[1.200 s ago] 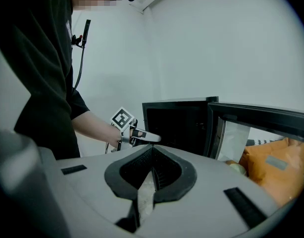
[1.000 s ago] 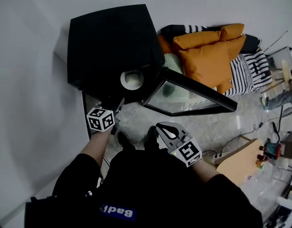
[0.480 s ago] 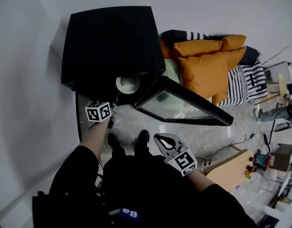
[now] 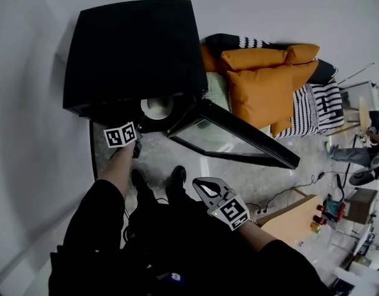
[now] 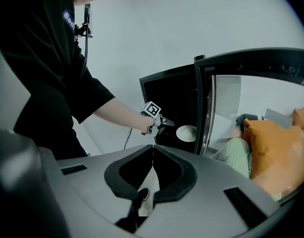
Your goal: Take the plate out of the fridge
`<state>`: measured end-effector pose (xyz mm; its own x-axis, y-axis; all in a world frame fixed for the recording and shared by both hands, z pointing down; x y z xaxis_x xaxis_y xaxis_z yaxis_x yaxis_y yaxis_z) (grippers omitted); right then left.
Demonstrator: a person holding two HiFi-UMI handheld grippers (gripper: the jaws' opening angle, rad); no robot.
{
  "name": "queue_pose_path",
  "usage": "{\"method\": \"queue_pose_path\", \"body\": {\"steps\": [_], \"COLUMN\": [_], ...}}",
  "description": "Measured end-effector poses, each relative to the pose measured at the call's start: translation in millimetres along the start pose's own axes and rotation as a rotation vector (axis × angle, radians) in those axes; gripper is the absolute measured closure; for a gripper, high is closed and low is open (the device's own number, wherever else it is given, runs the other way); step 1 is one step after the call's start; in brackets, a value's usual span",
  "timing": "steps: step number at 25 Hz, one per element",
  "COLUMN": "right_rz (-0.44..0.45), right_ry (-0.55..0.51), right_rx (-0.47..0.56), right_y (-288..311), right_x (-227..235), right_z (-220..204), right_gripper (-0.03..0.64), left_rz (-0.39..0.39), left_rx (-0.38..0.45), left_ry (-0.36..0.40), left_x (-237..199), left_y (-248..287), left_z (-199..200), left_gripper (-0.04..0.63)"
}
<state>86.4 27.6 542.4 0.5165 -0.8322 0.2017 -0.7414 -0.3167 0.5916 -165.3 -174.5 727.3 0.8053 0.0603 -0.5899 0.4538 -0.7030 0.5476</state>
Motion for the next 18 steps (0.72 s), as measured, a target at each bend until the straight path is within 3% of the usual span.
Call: {"method": "queue_pose_path", "body": {"steps": [7,18], "right_rz": [0.040,0.058], "right_ry": [0.001,0.098], "right_rx": [-0.008,-0.049], "right_y": [14,11], "right_x": [1,0], "right_z": [-13,-36], "right_gripper": [0.607,0.607], "left_rz": [0.044,0.084], "left_rx": [-0.031,-0.092], "left_ry": [-0.052,-0.107], "left_x": [-14,-32], "left_y": [20,44], "left_z": [-9,-11], "left_gripper": [0.477,0.477]}}
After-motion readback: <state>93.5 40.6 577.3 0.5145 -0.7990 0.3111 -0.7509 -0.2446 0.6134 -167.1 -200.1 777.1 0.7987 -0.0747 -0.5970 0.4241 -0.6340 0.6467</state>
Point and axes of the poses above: the fingertips, and each gripper's own axes: y forward along the fingers, x to its right, z out of its top, the point moved 4 cm from there along -y, backward along the fingers, and after that the axes turned 2 degrees about -y, right-handed, at the moved point
